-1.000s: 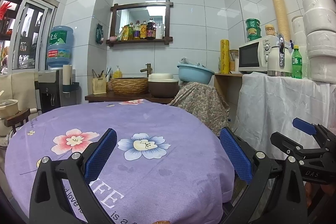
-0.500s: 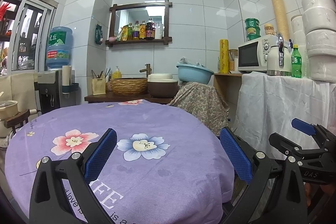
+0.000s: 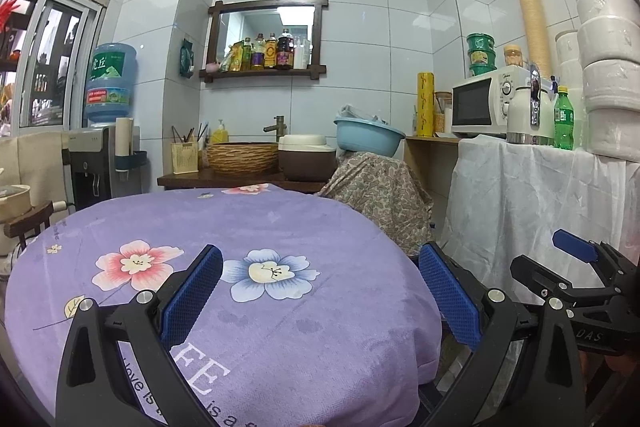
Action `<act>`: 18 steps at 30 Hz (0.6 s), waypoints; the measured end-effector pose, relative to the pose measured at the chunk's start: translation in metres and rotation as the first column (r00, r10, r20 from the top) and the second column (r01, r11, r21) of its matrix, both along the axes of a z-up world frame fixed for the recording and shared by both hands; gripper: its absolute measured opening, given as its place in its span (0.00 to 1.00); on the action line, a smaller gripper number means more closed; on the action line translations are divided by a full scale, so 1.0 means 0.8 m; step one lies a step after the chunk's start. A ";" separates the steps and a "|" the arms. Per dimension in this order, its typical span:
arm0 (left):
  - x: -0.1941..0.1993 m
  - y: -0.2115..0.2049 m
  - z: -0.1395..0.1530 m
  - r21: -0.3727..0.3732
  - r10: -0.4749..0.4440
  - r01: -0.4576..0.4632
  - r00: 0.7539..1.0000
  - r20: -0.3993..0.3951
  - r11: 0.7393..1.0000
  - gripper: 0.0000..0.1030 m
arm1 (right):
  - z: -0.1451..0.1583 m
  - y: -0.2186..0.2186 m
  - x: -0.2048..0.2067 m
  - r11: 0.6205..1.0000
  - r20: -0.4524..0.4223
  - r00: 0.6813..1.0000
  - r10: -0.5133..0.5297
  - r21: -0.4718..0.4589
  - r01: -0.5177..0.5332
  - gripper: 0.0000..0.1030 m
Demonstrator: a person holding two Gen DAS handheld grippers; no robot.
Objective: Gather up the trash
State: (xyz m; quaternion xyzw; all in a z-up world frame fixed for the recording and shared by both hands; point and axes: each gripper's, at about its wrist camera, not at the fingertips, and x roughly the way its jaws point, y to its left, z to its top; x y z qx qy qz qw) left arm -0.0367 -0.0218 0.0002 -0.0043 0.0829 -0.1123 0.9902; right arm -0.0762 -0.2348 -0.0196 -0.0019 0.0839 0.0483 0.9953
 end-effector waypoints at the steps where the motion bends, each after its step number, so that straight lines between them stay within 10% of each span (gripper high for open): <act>1: 0.000 0.000 0.000 -0.001 -0.002 0.002 1.000 -0.004 1.000 0.95 | 0.000 0.000 0.000 1.000 0.001 1.000 0.000 0.001 0.000 0.94; 18: 0.007 0.003 0.000 0.006 0.011 -0.011 1.000 -0.027 1.000 0.95 | -0.003 -0.002 0.006 1.000 -0.026 1.000 -0.003 0.012 0.003 0.94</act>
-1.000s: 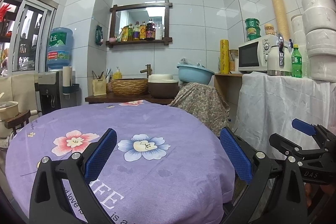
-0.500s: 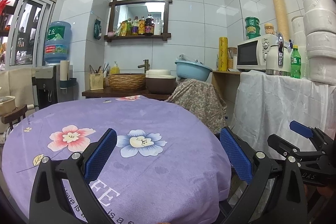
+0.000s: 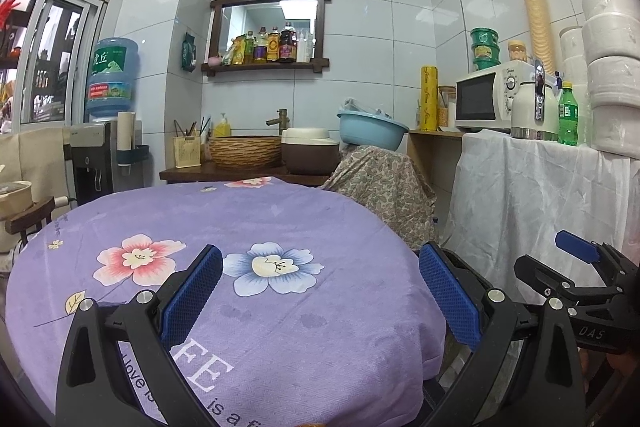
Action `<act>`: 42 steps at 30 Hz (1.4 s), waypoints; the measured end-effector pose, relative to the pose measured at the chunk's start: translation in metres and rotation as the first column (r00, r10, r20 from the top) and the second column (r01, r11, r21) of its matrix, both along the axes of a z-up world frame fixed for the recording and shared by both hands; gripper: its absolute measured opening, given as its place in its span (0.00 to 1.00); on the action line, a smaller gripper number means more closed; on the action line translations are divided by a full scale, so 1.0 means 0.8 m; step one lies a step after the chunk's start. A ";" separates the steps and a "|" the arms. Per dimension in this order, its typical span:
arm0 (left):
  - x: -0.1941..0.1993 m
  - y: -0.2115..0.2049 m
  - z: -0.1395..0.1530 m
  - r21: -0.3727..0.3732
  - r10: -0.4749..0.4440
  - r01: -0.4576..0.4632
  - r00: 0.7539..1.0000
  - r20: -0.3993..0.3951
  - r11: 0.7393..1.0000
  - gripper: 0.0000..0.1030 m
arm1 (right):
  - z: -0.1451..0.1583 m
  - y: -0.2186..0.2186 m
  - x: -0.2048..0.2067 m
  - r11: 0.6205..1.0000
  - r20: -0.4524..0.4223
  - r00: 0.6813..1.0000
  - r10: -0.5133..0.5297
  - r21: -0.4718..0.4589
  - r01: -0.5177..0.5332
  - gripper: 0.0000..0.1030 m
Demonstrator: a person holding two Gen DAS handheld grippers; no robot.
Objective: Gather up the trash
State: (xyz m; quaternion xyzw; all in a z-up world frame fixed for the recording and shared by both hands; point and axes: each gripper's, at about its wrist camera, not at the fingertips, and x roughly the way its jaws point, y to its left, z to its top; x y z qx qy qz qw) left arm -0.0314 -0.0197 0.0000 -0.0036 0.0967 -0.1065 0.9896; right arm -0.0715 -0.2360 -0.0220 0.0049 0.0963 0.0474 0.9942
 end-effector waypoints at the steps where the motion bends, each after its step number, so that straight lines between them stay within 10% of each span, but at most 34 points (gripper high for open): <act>1: 0.000 0.000 0.000 0.001 -0.001 0.001 1.000 -0.003 1.000 0.95 | -0.001 0.000 0.000 1.000 -0.003 1.000 0.000 -0.001 0.000 0.94; 42: 0.011 -0.002 -0.003 0.018 -0.008 0.009 0.999 -0.035 1.000 0.95 | -0.006 0.002 0.002 1.000 -0.024 1.000 -0.017 0.009 0.017 0.94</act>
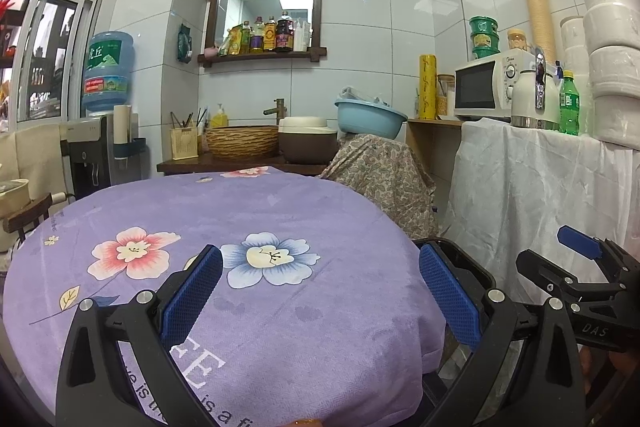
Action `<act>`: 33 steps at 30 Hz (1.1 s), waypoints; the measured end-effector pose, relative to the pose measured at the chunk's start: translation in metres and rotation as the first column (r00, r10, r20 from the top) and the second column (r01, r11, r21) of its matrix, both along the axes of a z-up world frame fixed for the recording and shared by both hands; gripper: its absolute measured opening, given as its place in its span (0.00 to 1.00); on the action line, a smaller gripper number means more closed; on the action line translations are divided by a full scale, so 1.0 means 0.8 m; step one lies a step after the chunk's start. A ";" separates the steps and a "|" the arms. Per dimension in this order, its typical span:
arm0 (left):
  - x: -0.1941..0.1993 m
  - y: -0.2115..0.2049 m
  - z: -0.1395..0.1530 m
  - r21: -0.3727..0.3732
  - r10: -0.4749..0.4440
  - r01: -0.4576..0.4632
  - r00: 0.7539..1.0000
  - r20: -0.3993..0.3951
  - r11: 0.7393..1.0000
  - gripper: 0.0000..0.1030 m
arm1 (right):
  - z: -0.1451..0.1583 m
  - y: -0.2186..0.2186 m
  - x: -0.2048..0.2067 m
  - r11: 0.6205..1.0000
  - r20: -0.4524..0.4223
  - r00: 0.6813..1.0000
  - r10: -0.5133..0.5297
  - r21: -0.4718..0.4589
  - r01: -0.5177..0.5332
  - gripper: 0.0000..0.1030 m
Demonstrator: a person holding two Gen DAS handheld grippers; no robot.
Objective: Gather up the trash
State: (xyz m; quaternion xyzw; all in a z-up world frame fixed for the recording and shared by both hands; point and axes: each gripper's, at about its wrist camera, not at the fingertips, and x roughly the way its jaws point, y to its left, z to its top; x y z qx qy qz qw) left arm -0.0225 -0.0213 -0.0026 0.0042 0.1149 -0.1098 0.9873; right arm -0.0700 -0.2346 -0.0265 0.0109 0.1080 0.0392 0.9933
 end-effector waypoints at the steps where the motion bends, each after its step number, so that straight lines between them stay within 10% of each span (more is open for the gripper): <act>1: 0.000 0.000 0.000 0.001 -0.001 0.001 1.000 0.000 1.000 0.95 | 0.000 0.000 0.000 1.000 0.000 1.000 0.001 0.001 -0.001 0.94; 33: 0.003 -0.001 -0.005 0.012 -0.005 0.005 1.000 -0.012 1.000 0.95 | -0.005 0.001 0.003 1.000 -0.016 1.000 -0.005 -0.002 0.005 0.94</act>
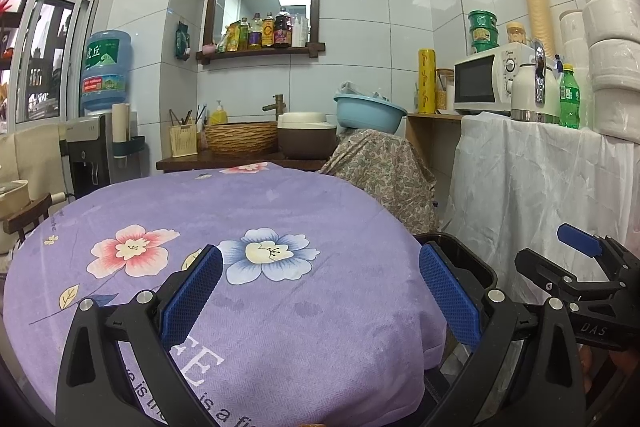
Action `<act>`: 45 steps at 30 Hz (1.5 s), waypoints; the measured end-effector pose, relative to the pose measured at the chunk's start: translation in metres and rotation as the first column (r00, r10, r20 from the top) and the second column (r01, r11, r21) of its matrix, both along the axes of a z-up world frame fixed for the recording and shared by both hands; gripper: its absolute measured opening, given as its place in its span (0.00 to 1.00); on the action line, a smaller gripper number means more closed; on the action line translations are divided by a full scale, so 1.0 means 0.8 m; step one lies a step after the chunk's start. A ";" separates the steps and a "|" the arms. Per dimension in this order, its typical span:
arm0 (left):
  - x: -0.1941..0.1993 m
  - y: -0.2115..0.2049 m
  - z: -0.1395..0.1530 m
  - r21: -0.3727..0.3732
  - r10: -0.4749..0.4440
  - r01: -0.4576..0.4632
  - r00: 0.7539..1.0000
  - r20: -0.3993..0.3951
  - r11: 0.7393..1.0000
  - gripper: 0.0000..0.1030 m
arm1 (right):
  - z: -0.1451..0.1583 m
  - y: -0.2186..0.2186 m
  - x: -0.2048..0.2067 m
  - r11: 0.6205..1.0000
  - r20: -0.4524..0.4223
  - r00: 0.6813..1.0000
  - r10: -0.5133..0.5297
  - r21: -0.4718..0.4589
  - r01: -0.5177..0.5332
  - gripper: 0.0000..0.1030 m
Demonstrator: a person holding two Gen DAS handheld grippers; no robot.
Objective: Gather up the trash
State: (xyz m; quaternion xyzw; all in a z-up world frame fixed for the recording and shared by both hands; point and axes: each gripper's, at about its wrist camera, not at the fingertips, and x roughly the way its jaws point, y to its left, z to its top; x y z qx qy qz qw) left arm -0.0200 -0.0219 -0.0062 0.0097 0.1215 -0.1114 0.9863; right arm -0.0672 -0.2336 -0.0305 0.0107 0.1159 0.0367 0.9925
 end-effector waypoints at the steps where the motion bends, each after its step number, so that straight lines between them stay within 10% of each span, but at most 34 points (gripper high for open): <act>1: 0.000 0.000 0.000 0.001 0.000 0.000 1.000 0.000 1.000 0.95 | 0.000 0.000 0.000 1.000 0.000 1.000 0.001 0.000 -0.001 0.94; 45: -0.003 0.006 -0.008 0.005 -0.008 0.008 1.000 0.002 1.000 0.95 | -0.005 0.000 0.000 1.000 -0.007 1.000 0.001 0.002 -0.001 0.94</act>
